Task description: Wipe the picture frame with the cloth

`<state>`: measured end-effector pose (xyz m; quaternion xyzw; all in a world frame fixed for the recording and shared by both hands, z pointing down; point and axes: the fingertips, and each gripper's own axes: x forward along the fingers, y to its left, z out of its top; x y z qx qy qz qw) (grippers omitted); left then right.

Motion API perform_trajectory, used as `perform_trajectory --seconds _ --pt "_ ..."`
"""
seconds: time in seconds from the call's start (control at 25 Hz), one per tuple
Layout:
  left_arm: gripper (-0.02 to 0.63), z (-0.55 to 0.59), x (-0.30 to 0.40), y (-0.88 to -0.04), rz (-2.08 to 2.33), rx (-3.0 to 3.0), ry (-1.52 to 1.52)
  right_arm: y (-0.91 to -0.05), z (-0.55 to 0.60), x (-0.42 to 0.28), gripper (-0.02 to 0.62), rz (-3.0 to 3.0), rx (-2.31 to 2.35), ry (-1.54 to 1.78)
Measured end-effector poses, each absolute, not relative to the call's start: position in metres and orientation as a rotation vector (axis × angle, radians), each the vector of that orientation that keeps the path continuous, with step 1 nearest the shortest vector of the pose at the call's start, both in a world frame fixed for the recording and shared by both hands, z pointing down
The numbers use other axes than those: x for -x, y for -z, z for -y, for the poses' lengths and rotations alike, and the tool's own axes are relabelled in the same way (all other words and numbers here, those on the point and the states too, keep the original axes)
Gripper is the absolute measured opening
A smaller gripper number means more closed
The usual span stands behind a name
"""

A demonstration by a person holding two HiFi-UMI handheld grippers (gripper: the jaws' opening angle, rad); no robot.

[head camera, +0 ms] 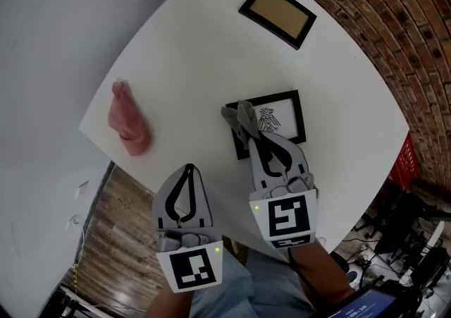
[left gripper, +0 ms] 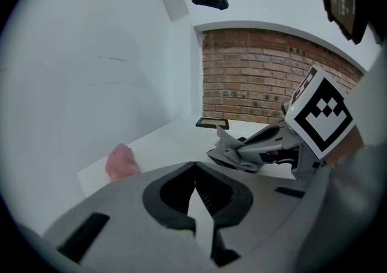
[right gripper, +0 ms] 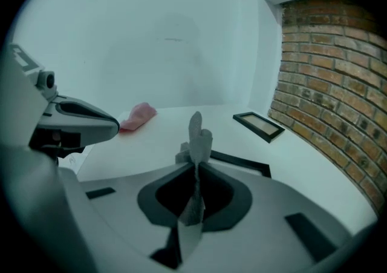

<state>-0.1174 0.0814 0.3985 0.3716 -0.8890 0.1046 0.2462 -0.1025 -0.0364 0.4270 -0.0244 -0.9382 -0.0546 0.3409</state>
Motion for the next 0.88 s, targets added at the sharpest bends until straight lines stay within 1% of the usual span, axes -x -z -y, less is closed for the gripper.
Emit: perform_trajectory --seconds 0.28,0.88 --pt "0.009 -0.080 0.123 -0.412 2.395 -1.021 -0.292 -0.442 0.034 0.104 0.026 2.408 0.064 0.137" --pt "0.009 -0.065 0.123 -0.410 2.373 -1.087 -0.309 -0.442 0.053 0.095 0.026 2.394 -0.004 0.149"
